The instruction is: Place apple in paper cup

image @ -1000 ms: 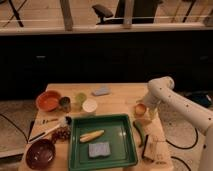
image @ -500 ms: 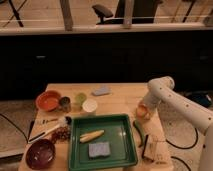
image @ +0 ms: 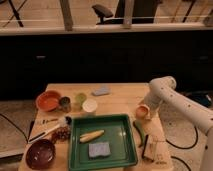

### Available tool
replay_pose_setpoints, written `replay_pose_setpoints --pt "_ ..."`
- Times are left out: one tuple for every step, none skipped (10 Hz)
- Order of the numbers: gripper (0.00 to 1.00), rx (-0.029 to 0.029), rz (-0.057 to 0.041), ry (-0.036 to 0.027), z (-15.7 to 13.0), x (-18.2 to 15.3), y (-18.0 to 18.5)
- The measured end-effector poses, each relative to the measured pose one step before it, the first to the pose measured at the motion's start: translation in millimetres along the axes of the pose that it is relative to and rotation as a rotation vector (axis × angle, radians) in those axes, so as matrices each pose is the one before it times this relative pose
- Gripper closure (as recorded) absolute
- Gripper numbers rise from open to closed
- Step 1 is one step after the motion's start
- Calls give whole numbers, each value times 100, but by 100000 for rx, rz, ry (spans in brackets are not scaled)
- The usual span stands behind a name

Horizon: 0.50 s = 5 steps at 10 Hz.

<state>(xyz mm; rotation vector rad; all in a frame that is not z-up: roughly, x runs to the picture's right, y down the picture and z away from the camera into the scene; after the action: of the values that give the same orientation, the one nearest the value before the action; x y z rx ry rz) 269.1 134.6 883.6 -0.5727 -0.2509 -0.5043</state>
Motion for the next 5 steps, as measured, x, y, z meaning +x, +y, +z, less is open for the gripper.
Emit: replay_pose_setpoints --pt "71 -244 -24 -125 -296 52 122" --pt "82 -588 12 -255 122 79 345" --pt "91 -154 6 121 471 86 197" --pt "99 687 -551 580 356 -32 -108" --pt "100 232 -626 158 -8 -355 -205"
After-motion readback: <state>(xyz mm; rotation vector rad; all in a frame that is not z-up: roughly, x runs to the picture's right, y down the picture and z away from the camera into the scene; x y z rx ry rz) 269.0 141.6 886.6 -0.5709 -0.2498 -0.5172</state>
